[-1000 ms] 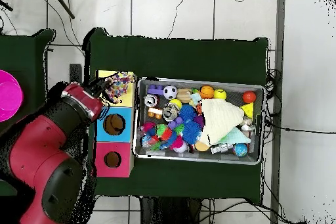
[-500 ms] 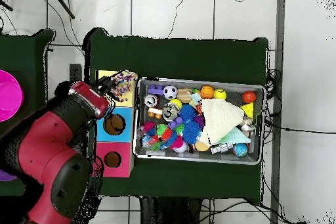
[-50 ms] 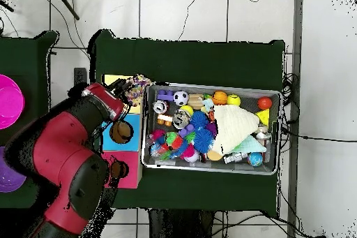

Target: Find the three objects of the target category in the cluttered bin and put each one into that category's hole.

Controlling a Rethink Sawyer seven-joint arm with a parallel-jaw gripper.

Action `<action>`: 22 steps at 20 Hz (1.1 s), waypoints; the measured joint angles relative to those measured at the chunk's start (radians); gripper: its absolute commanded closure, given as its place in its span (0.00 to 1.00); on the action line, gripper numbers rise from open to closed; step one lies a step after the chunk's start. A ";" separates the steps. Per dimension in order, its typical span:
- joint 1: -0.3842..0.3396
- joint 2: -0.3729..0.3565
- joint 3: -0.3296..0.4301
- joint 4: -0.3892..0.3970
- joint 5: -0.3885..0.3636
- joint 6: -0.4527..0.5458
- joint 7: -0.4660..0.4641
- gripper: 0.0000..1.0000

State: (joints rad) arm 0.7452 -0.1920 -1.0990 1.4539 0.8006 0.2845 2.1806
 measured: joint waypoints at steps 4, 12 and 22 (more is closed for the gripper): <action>-0.012 0.016 0.000 -0.011 0.001 0.000 0.000 1.00; -0.014 0.052 0.000 -0.029 0.017 0.000 0.000 1.00; -0.014 0.108 0.000 -0.064 0.075 0.000 0.005 1.00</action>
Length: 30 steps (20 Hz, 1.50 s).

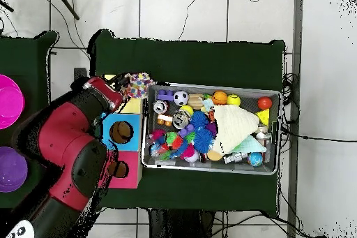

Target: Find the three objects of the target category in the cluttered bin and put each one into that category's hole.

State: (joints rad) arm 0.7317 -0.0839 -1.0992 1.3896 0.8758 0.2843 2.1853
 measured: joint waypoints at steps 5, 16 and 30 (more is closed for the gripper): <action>0.000 0.022 0.000 -0.007 0.022 -0.008 0.004 1.00; -0.019 0.048 0.056 -0.006 0.041 -0.238 0.004 1.00; -0.054 0.049 0.152 -0.006 0.043 -0.307 0.004 1.00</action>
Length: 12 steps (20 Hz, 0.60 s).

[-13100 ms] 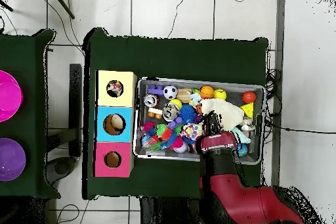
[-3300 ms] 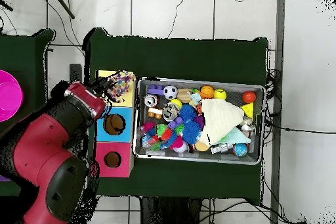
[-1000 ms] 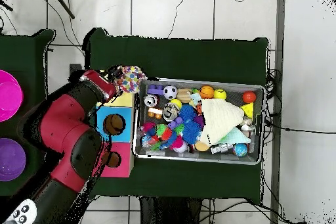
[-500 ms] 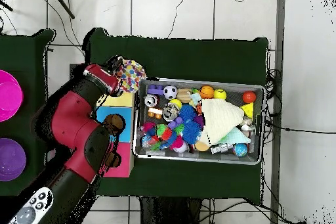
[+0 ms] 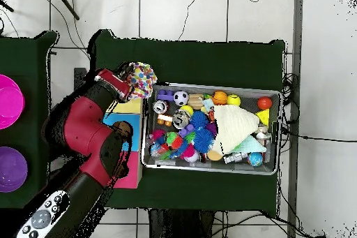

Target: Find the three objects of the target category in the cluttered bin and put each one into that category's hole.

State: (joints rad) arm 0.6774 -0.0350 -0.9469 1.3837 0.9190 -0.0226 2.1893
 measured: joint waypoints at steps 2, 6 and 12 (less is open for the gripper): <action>0.001 0.001 0.000 0.000 0.001 0.000 0.000 1.00; 0.001 -0.001 0.000 0.000 0.002 0.000 0.000 1.00; 0.000 -0.013 0.006 0.000 0.002 0.000 0.000 1.00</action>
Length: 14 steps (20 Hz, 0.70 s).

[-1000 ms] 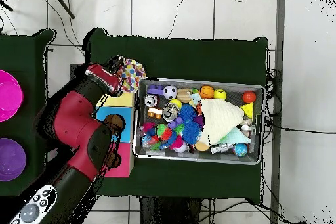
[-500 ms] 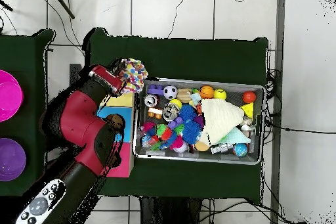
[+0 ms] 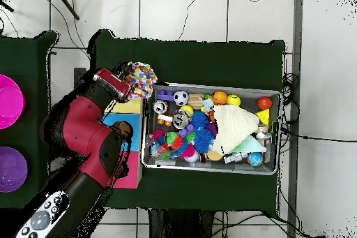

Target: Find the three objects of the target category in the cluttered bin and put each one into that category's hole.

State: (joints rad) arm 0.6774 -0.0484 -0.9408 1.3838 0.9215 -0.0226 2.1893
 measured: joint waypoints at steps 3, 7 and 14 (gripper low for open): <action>0.000 -0.011 0.001 0.001 0.000 0.000 0.000 1.00; -0.001 -0.029 0.010 0.008 -0.001 0.000 0.000 1.00; -0.032 -0.105 0.104 0.036 -0.035 0.000 0.000 1.00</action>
State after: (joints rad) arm 0.6453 -0.1531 -0.8365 1.4195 0.8861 -0.0228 2.1893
